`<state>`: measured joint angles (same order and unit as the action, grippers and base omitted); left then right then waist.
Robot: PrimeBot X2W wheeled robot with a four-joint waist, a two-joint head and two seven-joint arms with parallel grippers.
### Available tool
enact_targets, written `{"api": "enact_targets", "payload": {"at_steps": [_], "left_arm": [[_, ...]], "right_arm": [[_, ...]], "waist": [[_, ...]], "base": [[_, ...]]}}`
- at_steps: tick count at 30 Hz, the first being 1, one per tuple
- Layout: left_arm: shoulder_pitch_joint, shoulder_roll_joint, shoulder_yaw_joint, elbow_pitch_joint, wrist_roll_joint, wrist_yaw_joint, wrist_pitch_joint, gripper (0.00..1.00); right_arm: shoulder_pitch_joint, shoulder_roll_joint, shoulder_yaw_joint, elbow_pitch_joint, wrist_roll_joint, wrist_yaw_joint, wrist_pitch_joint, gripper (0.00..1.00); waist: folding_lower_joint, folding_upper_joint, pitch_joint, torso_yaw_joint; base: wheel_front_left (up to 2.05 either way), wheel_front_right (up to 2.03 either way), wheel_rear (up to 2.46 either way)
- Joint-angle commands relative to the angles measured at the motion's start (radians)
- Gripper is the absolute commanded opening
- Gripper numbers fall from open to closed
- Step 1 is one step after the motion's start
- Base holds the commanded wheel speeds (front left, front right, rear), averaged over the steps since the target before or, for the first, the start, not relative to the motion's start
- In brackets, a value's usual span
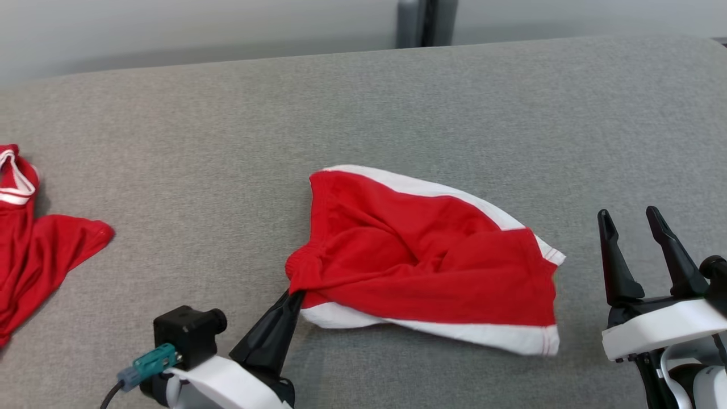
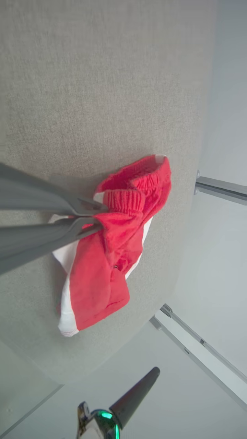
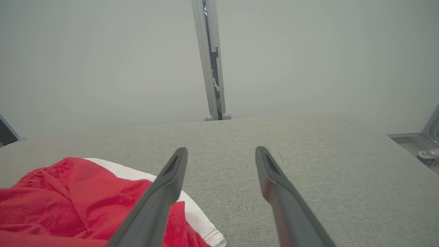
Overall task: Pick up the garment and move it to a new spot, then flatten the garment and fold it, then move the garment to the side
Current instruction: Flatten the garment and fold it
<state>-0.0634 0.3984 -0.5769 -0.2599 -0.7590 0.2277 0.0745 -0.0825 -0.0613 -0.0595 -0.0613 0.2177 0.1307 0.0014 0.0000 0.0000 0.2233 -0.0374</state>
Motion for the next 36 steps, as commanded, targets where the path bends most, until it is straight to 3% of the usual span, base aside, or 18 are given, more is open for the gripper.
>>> {"api": "enact_targets", "payload": {"at_steps": [1, 5, 9, 16, 22, 23, 24, 29, 36], "left_arm": [[0.008, 0.013, 0.011, -0.026, 0.006, 0.015, -0.001, 0.00], [-0.012, 0.030, 0.018, -0.052, 0.023, 0.034, 0.017, 0.00], [-0.070, 0.002, 0.011, 0.007, 0.001, 0.014, 0.042, 0.00], [-0.201, -0.055, 0.006, 0.236, -0.016, -0.043, 0.040, 0.00], [-0.299, -0.101, -0.010, 0.432, 0.008, -0.066, 0.018, 0.00], [-0.313, -0.104, -0.017, 0.462, 0.019, -0.070, 0.014, 0.46], [-0.324, -0.110, -0.020, 0.487, 0.023, -0.071, 0.007, 1.00], [-0.363, -0.114, -0.034, 0.553, 0.085, -0.069, -0.076, 1.00], [-0.335, -0.089, -0.004, 0.495, 0.141, -0.017, -0.205, 1.00]], "right_arm": [[0.004, -0.001, -0.006, -0.008, -0.007, 0.000, 0.008, 1.00], [-0.010, 0.001, -0.009, -0.011, 0.000, 0.000, 0.015, 1.00], [-0.017, 0.002, 0.002, -0.008, 0.003, 0.000, 0.016, 1.00], [-0.024, 0.005, 0.022, 0.007, 0.013, 0.000, 0.016, 1.00], [-0.020, 0.007, 0.023, 0.015, 0.022, 0.000, 0.009, 1.00], [-0.021, 0.007, 0.024, 0.016, 0.022, 0.000, 0.008, 1.00], [-0.021, 0.008, 0.025, 0.016, 0.021, 0.000, 0.006, 1.00], [-0.023, 0.008, 0.020, 0.015, 0.020, 0.000, -0.002, 1.00], [-0.029, 0.008, 0.022, 0.001, 0.001, 0.000, -0.027, 1.00]], "waist": [[0.0000, 0.0000, -0.003, 0.012], [0.0000, 0.0000, 0.002, 0.006], [0.0000, 0.0000, 0.006, -0.031], [0.0000, 0.0000, 0.024, -0.130], [0.0000, 0.0000, 0.039, -0.176], [0.0000, 0.0000, 0.041, -0.179], [0.0000, 0.0000, 0.042, -0.181], [0.0000, 0.0000, 0.044, -0.163], [0.0000, 0.0000, 0.032, -0.103]], "base": [[0.00, 0.00, 0.00], [0.00, 0.00, 0.00], [0.00, 0.00, 0.00], [0.00, 0.00, 0.00], [0.00, 0.00, 0.00], [0.00, 0.00, 0.00], [0.00, 0.00, 0.00], [0.00, 0.00, 0.00], [0.00, 0.00, 0.00]]}}
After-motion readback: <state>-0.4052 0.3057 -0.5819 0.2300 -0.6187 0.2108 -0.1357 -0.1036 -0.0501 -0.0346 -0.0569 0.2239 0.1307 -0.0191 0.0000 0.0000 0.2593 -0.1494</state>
